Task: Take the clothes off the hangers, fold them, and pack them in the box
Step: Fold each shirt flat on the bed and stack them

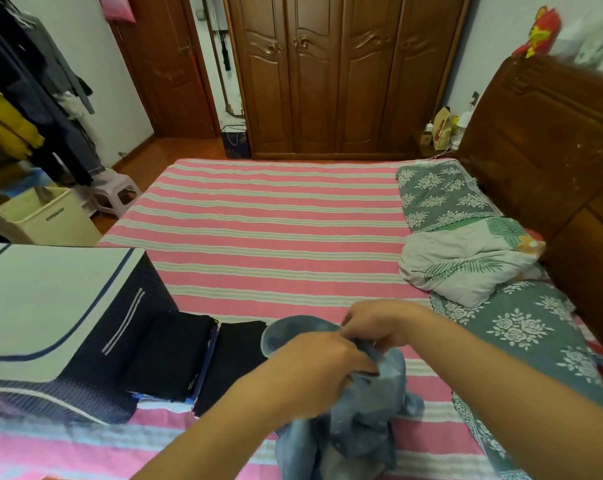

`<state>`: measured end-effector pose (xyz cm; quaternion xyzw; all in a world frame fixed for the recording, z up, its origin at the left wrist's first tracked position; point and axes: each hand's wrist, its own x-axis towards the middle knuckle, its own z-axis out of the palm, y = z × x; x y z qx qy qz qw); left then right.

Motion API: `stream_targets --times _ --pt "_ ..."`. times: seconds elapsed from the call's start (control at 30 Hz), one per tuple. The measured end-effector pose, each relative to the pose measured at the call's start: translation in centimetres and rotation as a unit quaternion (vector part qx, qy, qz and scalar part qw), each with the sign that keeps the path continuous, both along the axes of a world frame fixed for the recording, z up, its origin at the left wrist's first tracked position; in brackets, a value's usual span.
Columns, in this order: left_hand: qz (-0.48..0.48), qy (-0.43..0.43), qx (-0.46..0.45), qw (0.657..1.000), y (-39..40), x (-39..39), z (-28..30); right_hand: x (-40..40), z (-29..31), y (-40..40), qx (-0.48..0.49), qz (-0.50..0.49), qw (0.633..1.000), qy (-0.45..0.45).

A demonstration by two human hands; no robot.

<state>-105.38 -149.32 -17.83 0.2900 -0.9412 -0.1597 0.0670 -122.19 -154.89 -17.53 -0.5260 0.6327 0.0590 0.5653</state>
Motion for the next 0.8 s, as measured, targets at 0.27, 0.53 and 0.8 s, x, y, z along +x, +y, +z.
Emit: stream_targets --times 0.27,0.53,0.8 --pt "0.382 0.14 -0.106 0.907 2.7 1.9 -3.8 0.8 -2.7 0.8 -0.223 -0.205 0.953 0.01" --pt "0.535 0.337 0.582 0.511 -0.5 5.0 -4.2 0.6 -2.7 2.2 -0.34 -0.213 0.916 0.005" --pt "0.389 0.525 0.67 0.353 -1.4 5.6 -2.8 -1.0 -4.8 3.4 -0.477 -0.178 0.855 0.099"
